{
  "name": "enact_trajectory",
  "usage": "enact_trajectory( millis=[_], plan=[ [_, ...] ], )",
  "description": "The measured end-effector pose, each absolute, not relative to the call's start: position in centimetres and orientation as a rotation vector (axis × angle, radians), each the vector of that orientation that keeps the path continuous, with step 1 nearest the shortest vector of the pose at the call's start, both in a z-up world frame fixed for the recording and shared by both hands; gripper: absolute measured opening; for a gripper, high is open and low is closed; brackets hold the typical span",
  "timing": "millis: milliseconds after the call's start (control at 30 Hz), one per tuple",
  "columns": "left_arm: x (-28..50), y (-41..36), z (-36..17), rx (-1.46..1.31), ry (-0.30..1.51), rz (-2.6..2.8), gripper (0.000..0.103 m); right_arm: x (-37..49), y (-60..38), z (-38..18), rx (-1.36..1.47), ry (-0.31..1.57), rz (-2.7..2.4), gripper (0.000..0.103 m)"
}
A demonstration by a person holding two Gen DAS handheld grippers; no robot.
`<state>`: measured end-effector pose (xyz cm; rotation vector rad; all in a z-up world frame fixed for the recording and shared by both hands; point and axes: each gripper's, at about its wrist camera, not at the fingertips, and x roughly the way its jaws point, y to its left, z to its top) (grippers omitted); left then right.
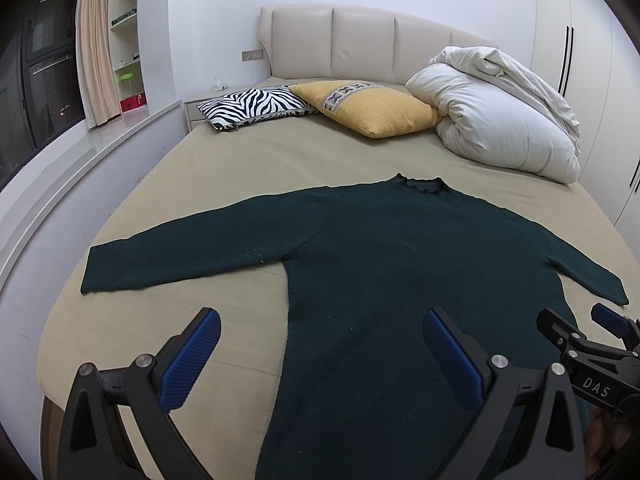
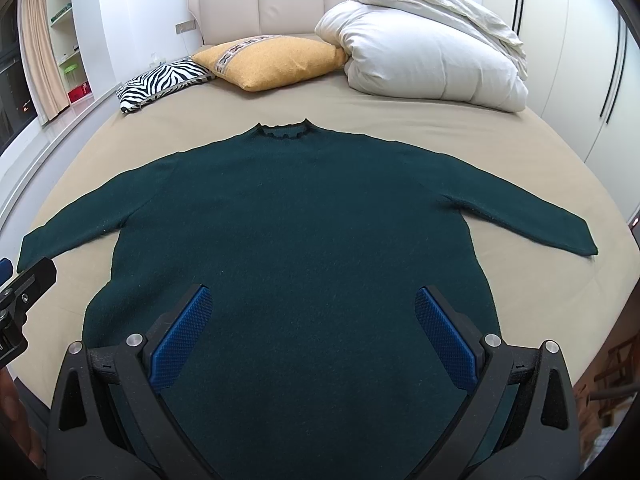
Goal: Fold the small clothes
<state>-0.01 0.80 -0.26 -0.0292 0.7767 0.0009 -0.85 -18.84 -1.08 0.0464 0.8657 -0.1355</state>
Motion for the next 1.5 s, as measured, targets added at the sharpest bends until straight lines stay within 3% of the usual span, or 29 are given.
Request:
enact_trajectory(
  millis=[1500],
  plan=[
    [0.3, 0.4, -2.2, -0.003, 0.787, -0.005, 0.103, -0.1, -20.9, -2.5, 0.087, 0.881, -0.129, 0.103]
  ],
)
